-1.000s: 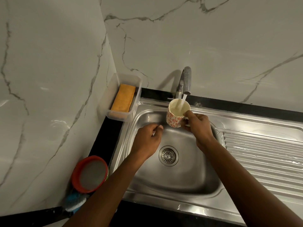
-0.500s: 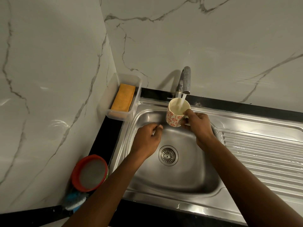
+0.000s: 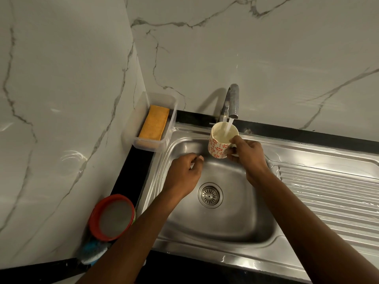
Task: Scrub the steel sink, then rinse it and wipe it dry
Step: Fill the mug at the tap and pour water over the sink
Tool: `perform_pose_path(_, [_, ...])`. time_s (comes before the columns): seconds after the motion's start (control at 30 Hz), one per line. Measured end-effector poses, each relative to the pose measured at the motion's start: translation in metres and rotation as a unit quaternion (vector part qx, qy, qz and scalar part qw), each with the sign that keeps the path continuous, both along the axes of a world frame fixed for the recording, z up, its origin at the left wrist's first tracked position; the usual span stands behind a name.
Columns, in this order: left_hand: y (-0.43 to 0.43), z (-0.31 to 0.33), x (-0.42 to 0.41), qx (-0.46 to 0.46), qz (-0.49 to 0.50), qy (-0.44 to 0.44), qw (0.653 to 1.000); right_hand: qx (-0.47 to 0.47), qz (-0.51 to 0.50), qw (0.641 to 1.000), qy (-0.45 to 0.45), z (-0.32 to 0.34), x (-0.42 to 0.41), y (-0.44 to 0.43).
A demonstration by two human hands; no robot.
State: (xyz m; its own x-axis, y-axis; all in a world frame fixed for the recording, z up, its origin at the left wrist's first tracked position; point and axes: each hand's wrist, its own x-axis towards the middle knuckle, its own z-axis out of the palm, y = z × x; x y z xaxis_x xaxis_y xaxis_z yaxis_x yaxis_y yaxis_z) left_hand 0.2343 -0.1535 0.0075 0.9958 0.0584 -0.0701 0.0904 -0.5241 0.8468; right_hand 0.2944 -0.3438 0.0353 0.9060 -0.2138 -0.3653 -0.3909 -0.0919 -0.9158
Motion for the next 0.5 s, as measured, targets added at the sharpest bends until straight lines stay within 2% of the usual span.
perform_pose_path(0.5, [-0.0061,-0.0045,0.0062,-0.015,-0.006,0.024,1.000,-0.012,-0.006,1.000,0.001,0.0074,0.0039,0.0015])
